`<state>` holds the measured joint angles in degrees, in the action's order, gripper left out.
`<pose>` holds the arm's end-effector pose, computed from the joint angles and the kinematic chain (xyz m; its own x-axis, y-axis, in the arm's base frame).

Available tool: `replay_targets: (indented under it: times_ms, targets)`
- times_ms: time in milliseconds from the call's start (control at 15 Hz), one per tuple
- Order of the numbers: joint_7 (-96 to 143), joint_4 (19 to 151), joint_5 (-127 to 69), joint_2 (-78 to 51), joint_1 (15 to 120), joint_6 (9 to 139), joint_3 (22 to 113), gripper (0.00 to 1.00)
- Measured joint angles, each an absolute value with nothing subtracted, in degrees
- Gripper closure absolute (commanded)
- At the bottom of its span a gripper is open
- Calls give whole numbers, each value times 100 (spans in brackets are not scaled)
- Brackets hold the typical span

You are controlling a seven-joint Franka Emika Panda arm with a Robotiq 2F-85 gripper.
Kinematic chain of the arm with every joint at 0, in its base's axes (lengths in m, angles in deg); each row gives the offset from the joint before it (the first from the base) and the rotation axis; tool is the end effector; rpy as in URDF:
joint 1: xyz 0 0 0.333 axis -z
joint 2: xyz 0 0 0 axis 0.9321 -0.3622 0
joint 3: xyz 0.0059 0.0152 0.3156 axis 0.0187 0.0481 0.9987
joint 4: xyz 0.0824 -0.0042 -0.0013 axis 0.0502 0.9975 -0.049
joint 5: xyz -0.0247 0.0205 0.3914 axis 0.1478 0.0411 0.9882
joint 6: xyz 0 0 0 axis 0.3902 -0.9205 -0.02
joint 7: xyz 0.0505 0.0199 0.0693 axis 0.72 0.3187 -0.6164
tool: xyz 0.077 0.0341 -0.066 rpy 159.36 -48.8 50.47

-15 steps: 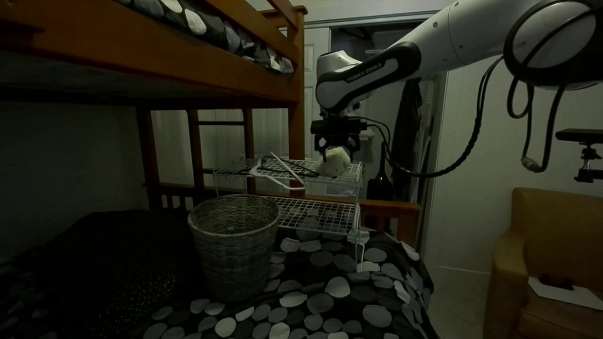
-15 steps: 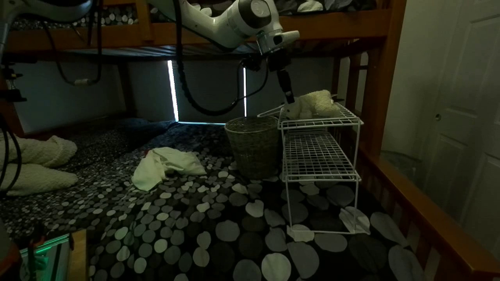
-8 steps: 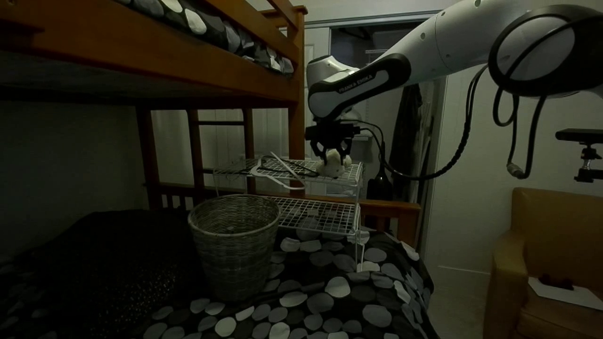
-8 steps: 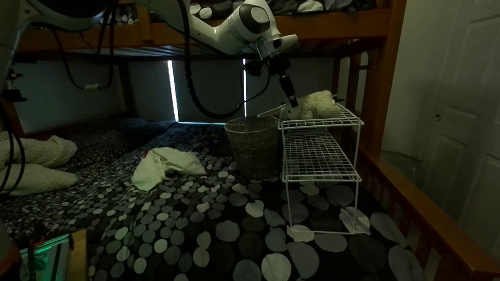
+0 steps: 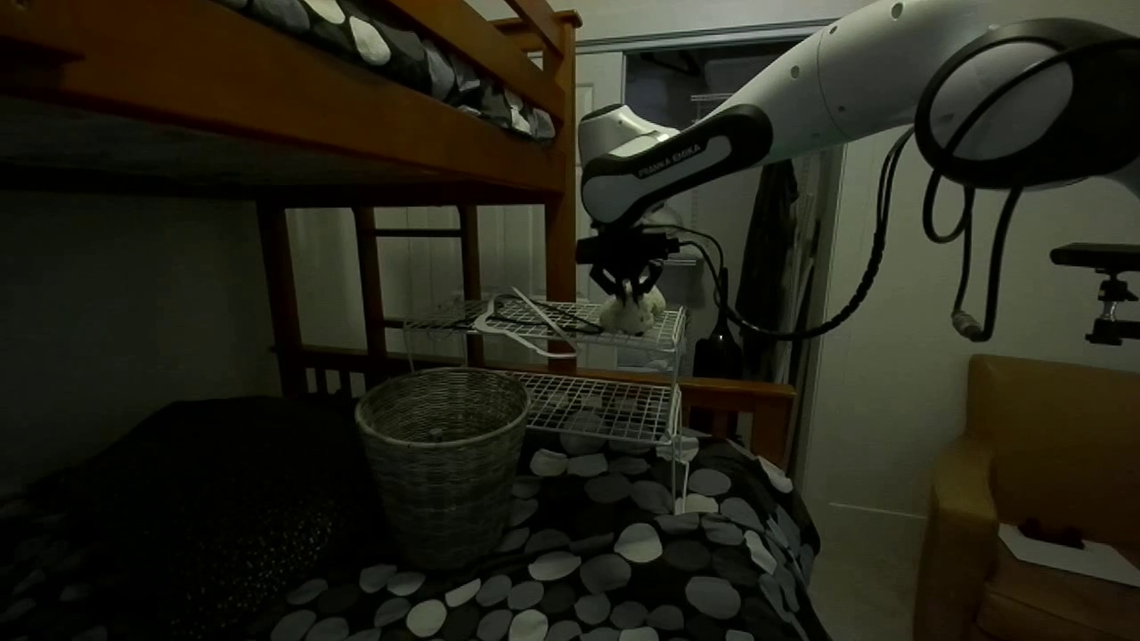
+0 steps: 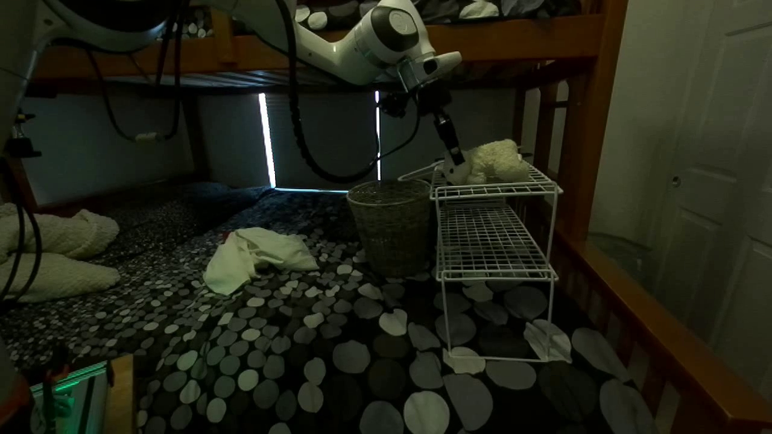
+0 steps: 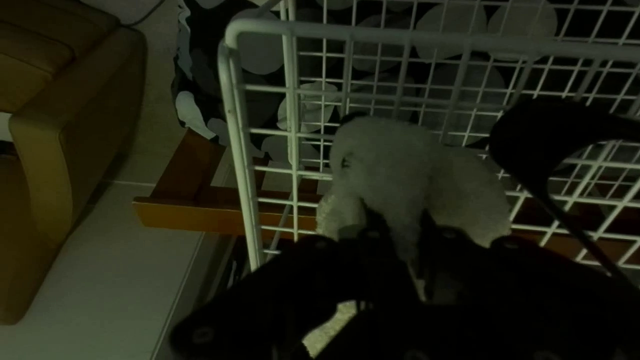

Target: Shift the stuffed animal to the rack below it

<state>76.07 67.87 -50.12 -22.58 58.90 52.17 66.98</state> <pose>0.7110 0.0503 0.5122 0.6496 -0.6090 0.4552 -0.7134 -0.6952 0.0879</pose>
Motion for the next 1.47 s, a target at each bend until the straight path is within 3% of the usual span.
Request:
replay_targets:
  times_ms: [533, 1133, 1200, 1467]
  targets:
    - [7221, 6539, -4870, -1681, 5859, 5152, 6781, 97]
    - [4629, 6720, -2059, -97, 6215, 4813, 7039, 97]
    - [4472, 6799, -1725, 18, 6238, 4676, 7037, 89]
    - [4216, 7105, -1179, 219, 6253, 4353, 7033, 89]
